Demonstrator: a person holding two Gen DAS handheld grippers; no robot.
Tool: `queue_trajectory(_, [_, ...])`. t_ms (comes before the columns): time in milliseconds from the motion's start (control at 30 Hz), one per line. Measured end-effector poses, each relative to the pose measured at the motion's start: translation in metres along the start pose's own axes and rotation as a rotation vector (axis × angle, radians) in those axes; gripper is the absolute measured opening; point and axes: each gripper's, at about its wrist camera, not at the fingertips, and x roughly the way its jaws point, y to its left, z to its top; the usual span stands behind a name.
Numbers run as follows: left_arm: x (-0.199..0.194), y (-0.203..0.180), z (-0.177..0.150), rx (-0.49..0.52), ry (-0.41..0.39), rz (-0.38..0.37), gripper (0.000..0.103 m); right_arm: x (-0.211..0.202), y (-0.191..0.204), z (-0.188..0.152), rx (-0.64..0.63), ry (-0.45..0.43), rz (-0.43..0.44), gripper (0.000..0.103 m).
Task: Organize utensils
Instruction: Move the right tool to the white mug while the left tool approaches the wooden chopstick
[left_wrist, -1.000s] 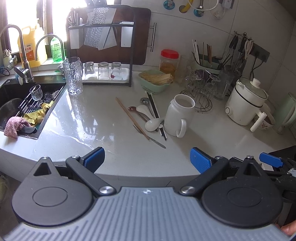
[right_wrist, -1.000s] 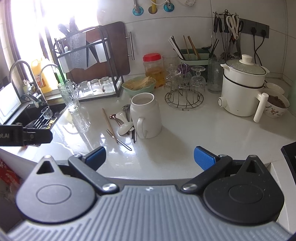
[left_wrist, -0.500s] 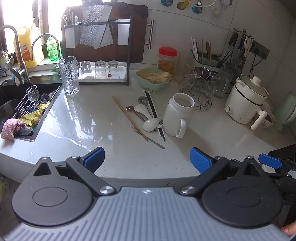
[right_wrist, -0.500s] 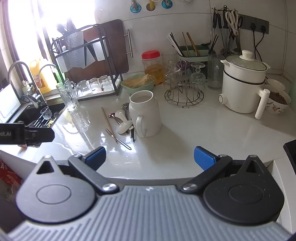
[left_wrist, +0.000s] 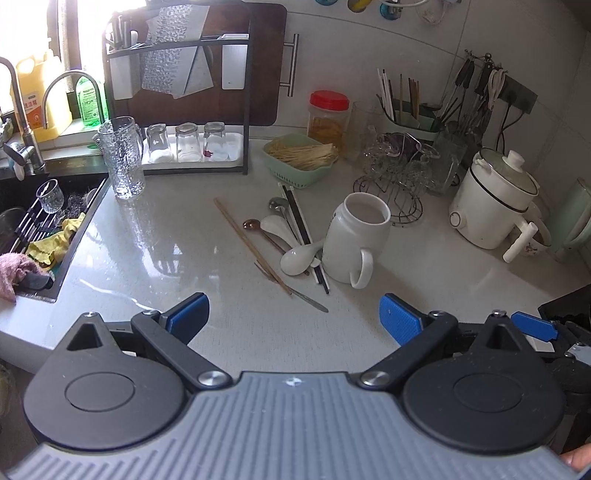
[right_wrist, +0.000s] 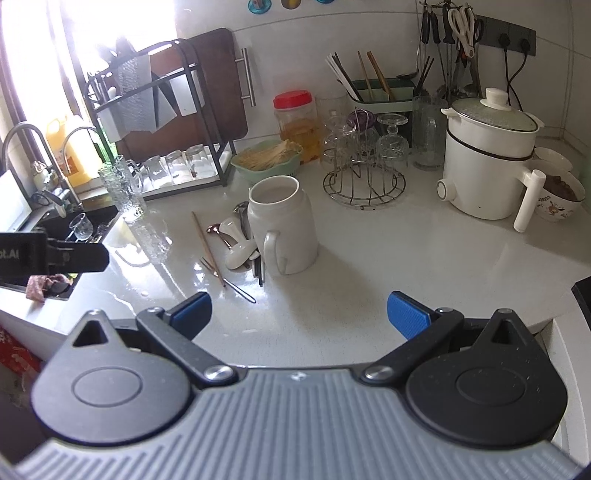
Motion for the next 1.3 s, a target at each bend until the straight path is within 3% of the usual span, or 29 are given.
queue_trajectory(767, [0.112, 0.032, 0.070, 0.001, 0.096, -0.033, 0.100, 0.083, 0.007, 0.032, 0.065, 0.064, -0.015, 0.103])
queue_trajectory(1033, [0.171, 0.054, 0.087, -0.036, 0.207, -0.059, 0.100, 0.115, 0.015, 0.041, 0.054, 0.088, -0.024, 0.100])
queue_trajectory(1300, [0.241, 0.091, 0.100, -0.139, 0.321, -0.071, 0.100, 0.147, 0.027, 0.052, 0.011, 0.097, -0.062, 0.100])
